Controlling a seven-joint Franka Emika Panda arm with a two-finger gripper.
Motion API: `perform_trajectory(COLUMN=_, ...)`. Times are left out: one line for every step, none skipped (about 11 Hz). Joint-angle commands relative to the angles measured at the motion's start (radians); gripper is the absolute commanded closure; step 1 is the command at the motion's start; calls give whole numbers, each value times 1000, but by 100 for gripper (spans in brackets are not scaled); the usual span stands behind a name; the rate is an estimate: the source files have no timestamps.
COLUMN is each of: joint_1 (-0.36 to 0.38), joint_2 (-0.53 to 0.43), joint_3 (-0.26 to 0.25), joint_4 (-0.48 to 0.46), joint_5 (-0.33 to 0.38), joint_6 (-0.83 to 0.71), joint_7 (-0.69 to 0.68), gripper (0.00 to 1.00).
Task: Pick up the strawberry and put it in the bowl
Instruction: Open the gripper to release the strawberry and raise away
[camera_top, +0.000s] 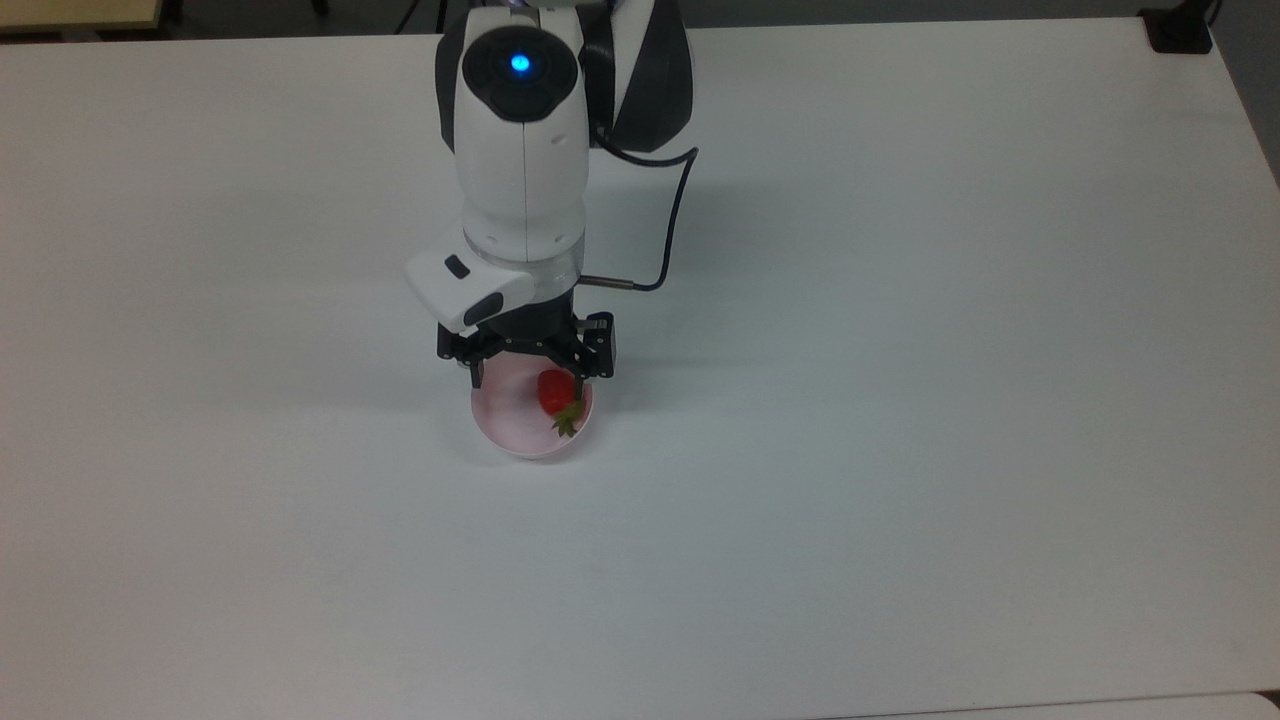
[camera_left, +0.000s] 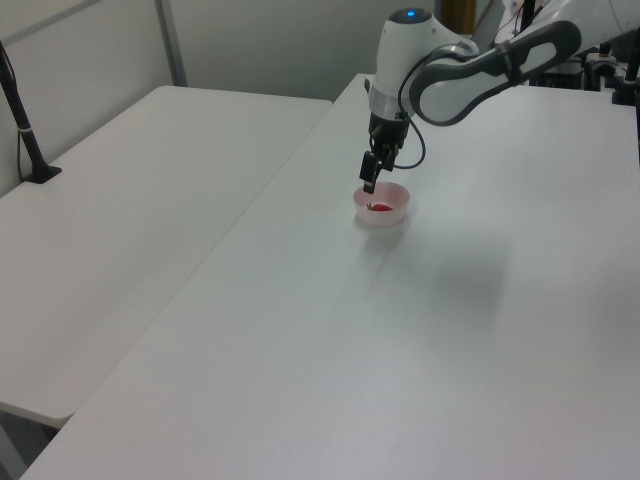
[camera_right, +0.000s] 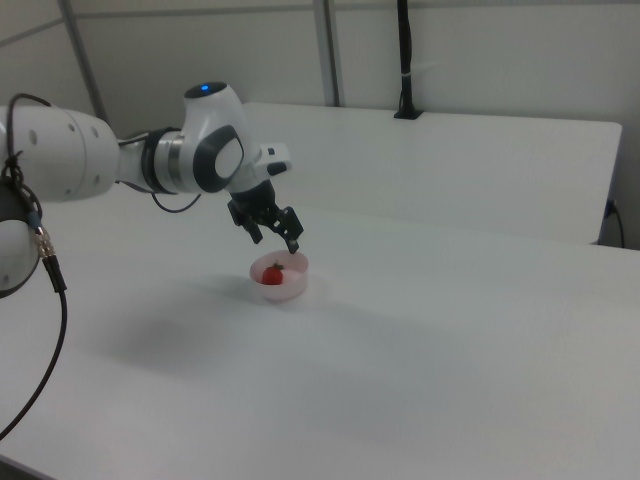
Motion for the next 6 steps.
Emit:
perform_trajectory(joint_1=15, joint_2=-170, joint_3=-3, joint_4=-25, joint_5=10, joint_6=-249, joint_7=-8, gripper=0)
perform_trajectory(joint_1=18, joint_2=-230, joint_3=-3, joint_4=-26, joint_5=10, joint_6=-366, joint_7=-20, gripper=0)
perform_trajectory(joint_1=39, joint_2=-288, joint_3=-3, joint_4=-26, joint_5=10, joint_6=-466, joint_7=-23, gripper=0)
perform_trajectory(joint_1=45, joint_2=-339, joint_3=-5, joint_4=-29, joint_5=10, joint_6=-527, joint_7=-23, gripper=0)
perform_trajectory(joint_1=45, joint_2=-380, joint_3=-5, joint_4=-36, joint_5=10, joint_6=-577, joint_7=-23, gripper=0)
perform_trajectory(joint_1=45, joint_2=-424, joint_3=-5, joint_4=-55, joint_5=15, joint_6=-601, joint_7=-23, gripper=0)
